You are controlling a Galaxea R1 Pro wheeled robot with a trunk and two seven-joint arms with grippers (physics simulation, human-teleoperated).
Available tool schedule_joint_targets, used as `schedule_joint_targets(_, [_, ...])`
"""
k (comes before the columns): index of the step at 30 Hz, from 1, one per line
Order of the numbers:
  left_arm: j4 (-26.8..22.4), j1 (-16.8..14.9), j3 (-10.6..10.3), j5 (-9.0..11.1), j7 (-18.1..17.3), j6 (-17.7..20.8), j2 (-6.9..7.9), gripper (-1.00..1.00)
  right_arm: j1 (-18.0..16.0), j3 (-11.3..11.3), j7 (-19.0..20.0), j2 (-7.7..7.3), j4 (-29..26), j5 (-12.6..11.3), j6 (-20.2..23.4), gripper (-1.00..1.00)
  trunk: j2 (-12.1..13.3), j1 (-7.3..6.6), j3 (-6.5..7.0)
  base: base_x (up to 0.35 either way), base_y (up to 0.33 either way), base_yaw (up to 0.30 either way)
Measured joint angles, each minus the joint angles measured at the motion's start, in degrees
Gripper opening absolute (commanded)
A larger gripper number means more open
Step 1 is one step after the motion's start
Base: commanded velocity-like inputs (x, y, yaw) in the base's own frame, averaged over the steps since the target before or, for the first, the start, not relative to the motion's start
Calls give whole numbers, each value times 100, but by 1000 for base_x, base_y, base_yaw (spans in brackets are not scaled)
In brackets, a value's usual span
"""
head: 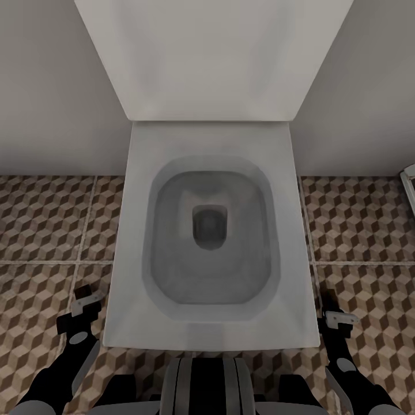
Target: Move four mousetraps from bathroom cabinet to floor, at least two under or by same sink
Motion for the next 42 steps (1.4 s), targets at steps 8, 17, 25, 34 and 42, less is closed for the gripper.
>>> schedule_joint_targets(8, [0,0,0,4,0,0,0,-100,0,0,5,0,0,7,0,-100,0,0,0,0,0,0])
schedule_joint_targets(17, [0,0,0,-2,0,0,0,-100,0,7,10,0,0,20,-1,-100,0,0,0,0,0,0])
schedule_joint_targets(25, [0,0,0,-2,0,0,0,-100,0,6,10,0,0,16,-1,-100,0,0,0,0,0,0])
schedule_joint_targets(34, [4,0,0,-9,1,0,-7,-100,0,0,30,0,0,5,-5,100,0,0,0,0,0,0])
schedule_joint_targets(42, [7,0,0,-11,0,3,-8,-100,0,-1,29,0,0,5,-5,100,0,0,0,0,0,0])
